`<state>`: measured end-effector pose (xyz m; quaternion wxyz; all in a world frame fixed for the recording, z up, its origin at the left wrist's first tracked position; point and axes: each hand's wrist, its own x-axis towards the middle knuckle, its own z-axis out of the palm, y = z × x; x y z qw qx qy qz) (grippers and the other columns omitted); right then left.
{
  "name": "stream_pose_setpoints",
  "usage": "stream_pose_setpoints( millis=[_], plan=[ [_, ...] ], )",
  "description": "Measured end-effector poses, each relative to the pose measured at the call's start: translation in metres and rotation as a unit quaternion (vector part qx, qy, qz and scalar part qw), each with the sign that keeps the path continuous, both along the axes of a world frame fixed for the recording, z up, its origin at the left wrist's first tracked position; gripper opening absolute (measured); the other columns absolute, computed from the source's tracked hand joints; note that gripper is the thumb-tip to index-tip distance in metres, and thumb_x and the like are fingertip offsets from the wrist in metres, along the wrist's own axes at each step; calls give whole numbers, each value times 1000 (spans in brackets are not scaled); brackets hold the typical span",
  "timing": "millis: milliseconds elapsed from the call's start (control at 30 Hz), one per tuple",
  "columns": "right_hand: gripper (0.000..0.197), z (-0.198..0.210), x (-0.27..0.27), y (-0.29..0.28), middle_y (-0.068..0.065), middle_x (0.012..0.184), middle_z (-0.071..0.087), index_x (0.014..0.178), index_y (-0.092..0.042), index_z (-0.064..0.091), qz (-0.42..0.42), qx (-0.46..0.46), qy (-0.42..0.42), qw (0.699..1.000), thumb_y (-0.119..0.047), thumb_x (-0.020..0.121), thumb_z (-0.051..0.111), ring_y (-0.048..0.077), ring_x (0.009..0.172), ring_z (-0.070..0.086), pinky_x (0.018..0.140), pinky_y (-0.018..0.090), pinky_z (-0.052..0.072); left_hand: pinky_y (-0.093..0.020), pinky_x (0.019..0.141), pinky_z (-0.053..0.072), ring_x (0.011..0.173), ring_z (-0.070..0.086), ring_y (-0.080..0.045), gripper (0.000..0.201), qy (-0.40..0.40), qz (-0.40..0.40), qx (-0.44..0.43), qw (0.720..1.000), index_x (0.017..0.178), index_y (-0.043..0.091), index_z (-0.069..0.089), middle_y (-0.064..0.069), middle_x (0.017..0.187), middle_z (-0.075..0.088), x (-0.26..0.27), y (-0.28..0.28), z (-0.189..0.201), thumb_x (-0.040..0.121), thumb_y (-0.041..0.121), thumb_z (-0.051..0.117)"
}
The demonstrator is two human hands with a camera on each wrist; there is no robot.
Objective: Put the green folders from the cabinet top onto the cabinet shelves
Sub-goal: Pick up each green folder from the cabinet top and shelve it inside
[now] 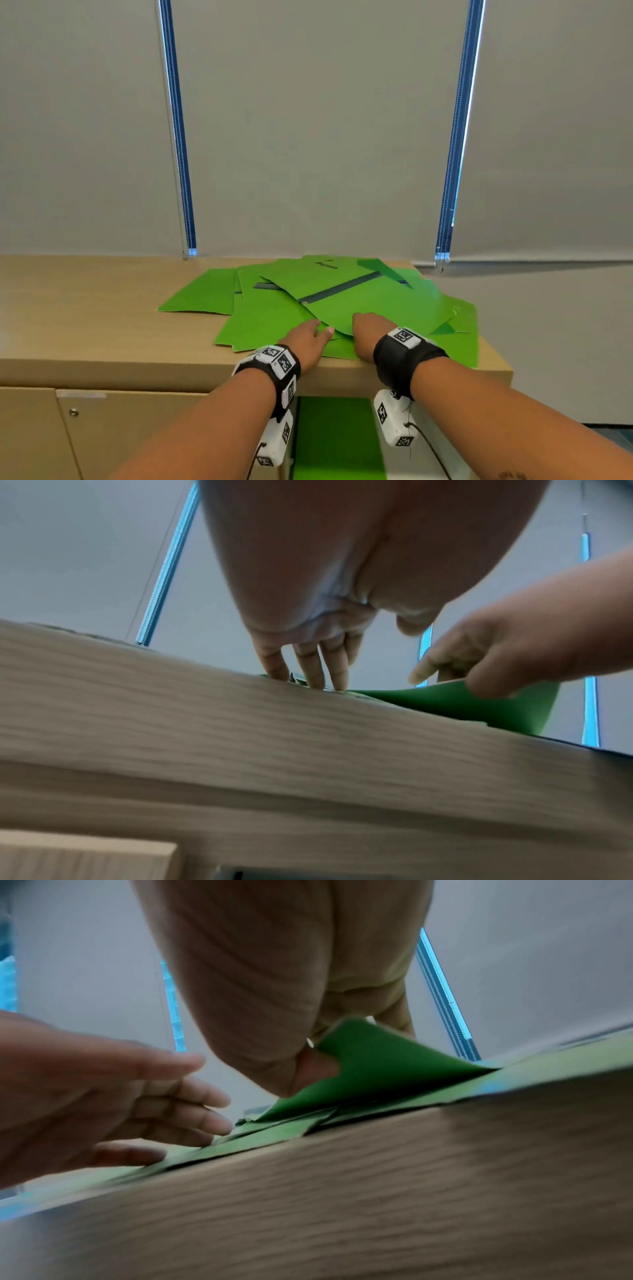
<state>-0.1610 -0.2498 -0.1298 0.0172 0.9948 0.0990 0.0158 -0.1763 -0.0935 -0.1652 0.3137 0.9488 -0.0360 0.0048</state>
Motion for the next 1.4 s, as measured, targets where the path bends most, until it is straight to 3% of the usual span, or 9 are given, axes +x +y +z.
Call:
stream_pose_setpoints(
  millis=[233,367,467,567,700,800,900,1133,1400],
  plan=[
    [31,-12,-34,3,11,116,60,117,-10,65,89,13,7,996,-13,91,48,32,104,60,89,41,53,-48,93,52,111,61,-37,111,-25,193,-194,962,150,22,-16,-21,141,47,-1,6,4,80,60,61],
    [34,-19,-50,-14,-2,97,69,109,-11,71,137,78,59,986,-12,84,48,27,100,64,82,32,53,-47,90,52,112,53,-44,119,-5,304,-206,930,152,23,-11,-26,145,24,-16,21,14,74,48,76],
    [39,-8,-56,-28,-3,120,65,121,-14,66,174,111,119,971,-17,84,54,16,114,57,91,20,39,-43,96,43,122,47,-43,118,36,320,-185,929,152,21,-11,-25,150,17,-25,27,23,76,38,78],
    [47,-1,-48,-34,-6,124,65,113,-22,70,162,148,178,959,-47,76,55,14,113,58,105,32,41,-37,78,44,95,56,-34,108,36,329,-194,924,153,25,-9,-24,144,25,-25,29,22,82,13,72],
    [44,2,-33,-29,3,86,67,84,-16,68,116,182,164,962,-57,82,54,15,80,58,81,30,47,-33,59,50,68,53,-23,95,14,247,-215,945,154,26,-1,-15,103,57,-17,37,11,84,4,61],
    [32,3,-16,-21,5,90,64,91,-12,64,83,188,93,974,-43,89,58,23,88,62,77,30,48,-37,86,52,104,58,-32,86,26,234,-216,948,153,12,14,-18,139,46,-23,37,14,84,12,64],
    [46,-1,3,-18,13,122,54,119,-8,57,32,207,21,978,-42,89,60,32,110,58,93,37,47,-38,104,40,132,44,-33,89,21,234,-170,957,151,8,22,-14,151,36,-35,35,6,81,23,75],
    [84,-23,14,-19,18,145,32,142,-7,31,-35,175,-67,982,-58,82,60,37,131,38,110,41,34,-39,95,49,105,61,-33,28,-113,309,-158,931,112,34,69,-10,123,64,-53,72,-6,86,40,66],
    [103,-19,10,-18,17,153,31,149,-4,20,-60,365,8,929,-58,76,68,32,139,35,113,38,33,-47,116,24,144,26,-27,8,-218,283,-197,913,92,40,69,-13,158,19,-83,104,15,90,35,62]
  ],
)
